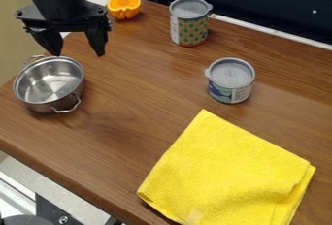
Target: Put the taller can on the right side of the silver pot
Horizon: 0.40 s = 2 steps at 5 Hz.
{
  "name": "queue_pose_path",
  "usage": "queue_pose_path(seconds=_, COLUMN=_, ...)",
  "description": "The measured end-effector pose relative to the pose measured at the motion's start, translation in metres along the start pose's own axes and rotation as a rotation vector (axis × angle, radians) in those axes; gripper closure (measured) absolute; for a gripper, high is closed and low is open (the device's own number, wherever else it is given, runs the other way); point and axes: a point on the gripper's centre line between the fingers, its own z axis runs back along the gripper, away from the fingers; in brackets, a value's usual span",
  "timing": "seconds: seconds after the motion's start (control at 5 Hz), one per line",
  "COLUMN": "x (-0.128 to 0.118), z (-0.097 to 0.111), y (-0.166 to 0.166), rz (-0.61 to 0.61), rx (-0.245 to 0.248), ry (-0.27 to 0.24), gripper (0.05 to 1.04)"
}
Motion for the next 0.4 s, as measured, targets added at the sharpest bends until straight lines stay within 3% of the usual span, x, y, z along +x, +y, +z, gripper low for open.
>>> queue_pose_path(seconds=0.2, x=-0.004, z=-0.005, y=-0.001, rz=0.004, rx=-0.005, ry=0.021, gripper=0.085)
queue_pose_path(seconds=0.4, x=0.008, z=-0.013, y=-0.006, rz=-0.040, rx=-0.041, ry=0.031, gripper=0.085)
